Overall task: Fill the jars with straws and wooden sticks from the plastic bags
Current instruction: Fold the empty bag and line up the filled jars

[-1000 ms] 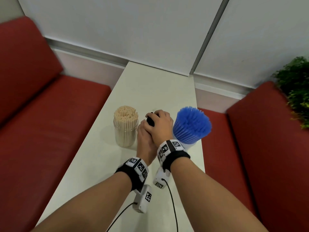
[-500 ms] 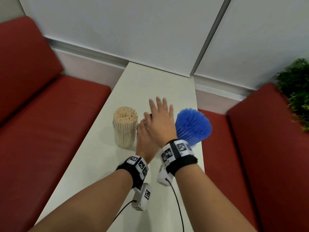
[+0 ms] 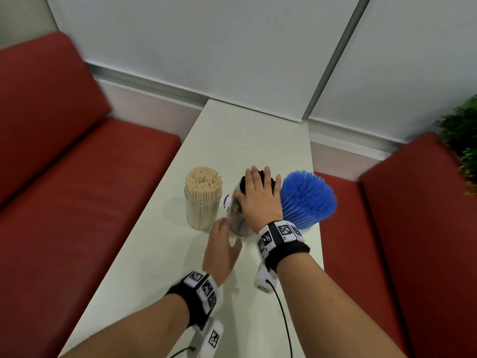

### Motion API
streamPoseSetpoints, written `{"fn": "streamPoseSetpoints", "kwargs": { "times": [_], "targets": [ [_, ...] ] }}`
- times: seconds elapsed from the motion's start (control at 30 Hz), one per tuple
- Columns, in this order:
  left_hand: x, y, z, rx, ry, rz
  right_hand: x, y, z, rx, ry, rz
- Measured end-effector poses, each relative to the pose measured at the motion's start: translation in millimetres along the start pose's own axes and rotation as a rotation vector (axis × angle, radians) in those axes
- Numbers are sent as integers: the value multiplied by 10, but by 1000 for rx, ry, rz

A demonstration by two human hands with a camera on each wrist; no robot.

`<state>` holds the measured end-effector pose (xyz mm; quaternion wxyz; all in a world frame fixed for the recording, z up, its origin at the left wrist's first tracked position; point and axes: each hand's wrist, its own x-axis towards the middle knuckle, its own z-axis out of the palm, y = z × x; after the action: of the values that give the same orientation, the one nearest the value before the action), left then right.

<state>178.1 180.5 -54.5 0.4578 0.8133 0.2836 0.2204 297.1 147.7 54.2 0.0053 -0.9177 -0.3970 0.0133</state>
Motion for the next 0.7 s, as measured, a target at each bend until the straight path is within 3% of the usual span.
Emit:
{"fn": "streamPoseSetpoints", "kwargs": {
  "times": [0.1, 0.17, 0.27, 0.43, 0.5, 0.6, 0.7],
  "targets": [
    [-208, -478, -273, 31, 177, -106, 12, -153, -120, 76, 120, 4],
    [-87, -632, -468, -20, 294, -201, 44, -351, -192, 272, 265, -98],
    [300, -571, -701, -111, 178, -292, 198, -768, -180, 446, 297, -177],
    [901, -218, -859, -494, -35, -53, 573, -1247, 160, 420, -17, 158],
    [972, -263, -836, -351, 35, 76, 596, -1291, 327, 345, 56, 154],
    [973, -339, -859, -445, 26, 23, 613, -1237, 449, 339, 253, 90],
    [1005, -308, -905, -374, 6, -24, 651, -1130, 317, 416, 201, -6]
  ]
}}
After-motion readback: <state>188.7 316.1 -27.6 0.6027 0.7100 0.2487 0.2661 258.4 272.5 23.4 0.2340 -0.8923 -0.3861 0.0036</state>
